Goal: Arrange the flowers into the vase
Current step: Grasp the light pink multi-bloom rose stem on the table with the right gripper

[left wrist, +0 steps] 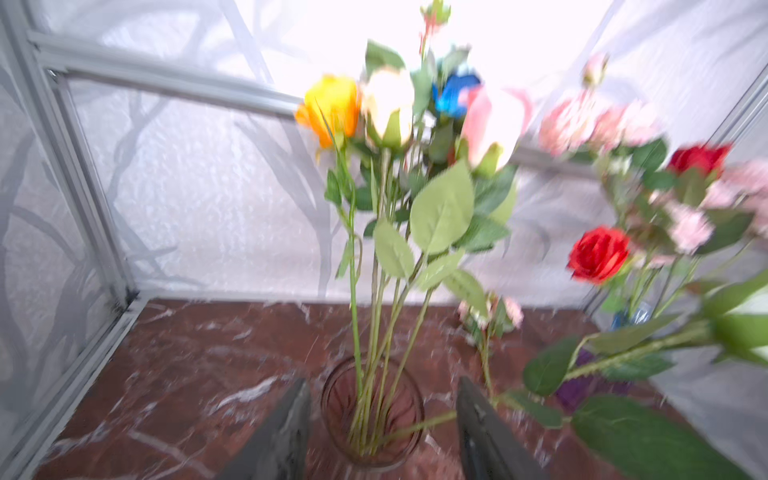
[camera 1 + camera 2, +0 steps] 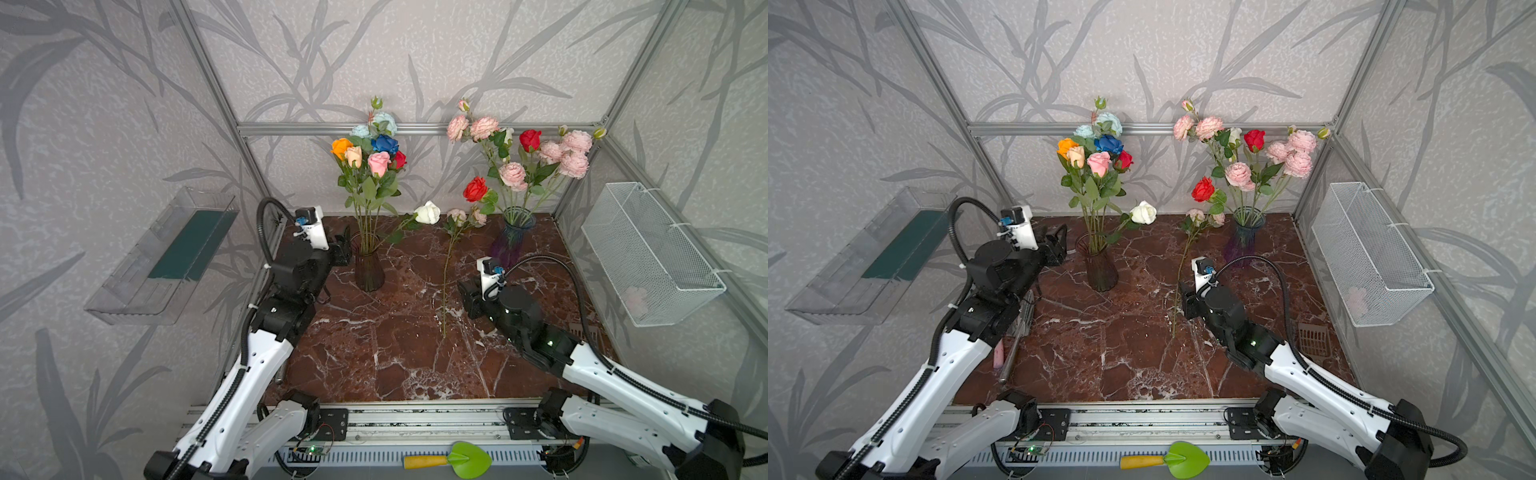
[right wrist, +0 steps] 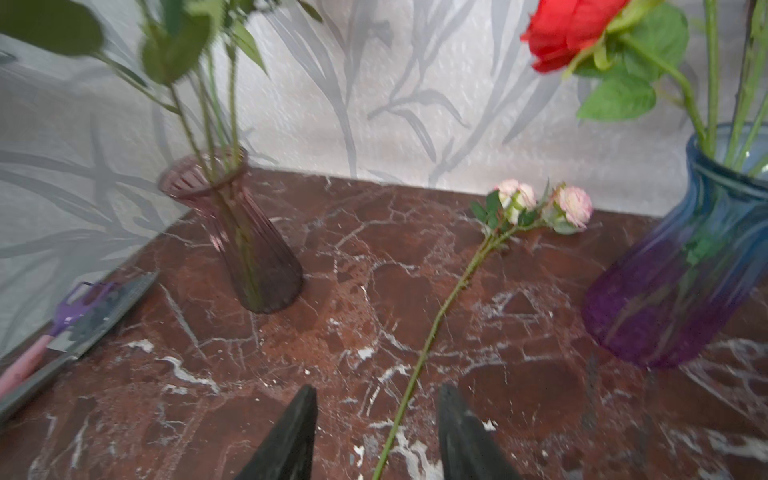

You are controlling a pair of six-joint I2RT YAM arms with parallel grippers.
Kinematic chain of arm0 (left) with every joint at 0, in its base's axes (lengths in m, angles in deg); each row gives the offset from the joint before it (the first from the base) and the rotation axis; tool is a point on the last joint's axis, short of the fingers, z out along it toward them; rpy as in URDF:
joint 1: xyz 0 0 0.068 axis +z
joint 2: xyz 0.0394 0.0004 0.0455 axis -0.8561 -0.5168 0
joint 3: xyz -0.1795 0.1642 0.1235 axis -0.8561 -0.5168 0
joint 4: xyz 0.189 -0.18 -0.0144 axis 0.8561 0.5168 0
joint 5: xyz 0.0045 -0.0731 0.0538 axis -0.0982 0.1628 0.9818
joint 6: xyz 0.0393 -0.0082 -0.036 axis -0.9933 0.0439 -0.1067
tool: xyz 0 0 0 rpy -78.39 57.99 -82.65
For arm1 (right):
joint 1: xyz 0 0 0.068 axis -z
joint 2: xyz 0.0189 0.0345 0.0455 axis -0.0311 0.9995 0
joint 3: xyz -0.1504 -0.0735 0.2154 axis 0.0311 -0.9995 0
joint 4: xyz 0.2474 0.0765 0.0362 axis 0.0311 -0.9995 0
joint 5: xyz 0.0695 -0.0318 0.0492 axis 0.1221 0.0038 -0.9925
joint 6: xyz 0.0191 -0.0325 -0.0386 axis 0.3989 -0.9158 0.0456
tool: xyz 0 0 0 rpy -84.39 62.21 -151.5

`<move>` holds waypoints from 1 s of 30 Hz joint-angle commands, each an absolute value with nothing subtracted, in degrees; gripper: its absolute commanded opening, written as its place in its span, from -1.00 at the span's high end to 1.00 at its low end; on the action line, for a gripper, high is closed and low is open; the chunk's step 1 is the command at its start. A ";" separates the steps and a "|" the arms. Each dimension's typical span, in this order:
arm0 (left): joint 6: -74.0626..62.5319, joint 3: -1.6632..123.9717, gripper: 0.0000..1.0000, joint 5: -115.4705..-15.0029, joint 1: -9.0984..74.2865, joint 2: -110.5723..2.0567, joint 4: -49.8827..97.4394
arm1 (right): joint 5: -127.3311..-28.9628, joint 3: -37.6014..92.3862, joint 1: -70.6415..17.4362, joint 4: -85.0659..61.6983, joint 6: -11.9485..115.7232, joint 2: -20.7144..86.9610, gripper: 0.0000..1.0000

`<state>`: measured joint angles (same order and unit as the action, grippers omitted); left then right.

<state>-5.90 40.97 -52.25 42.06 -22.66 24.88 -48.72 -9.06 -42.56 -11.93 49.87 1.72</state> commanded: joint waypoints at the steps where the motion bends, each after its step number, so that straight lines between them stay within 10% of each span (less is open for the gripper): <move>1: 3.07 31.22 -0.19 -48.13 42.01 -18.31 9.66 | -49.01 -4.41 -41.55 -20.57 53.78 6.97 0.04; 30: 15.66 26.68 -0.14 -48.92 41.38 -16.72 7.19 | -58.07 26.63 -29.78 -29.08 56.47 62.46 0.30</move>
<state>14.29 25.69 -48.31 41.61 -16.58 9.06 -57.22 24.77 -29.97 -24.92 56.67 61.04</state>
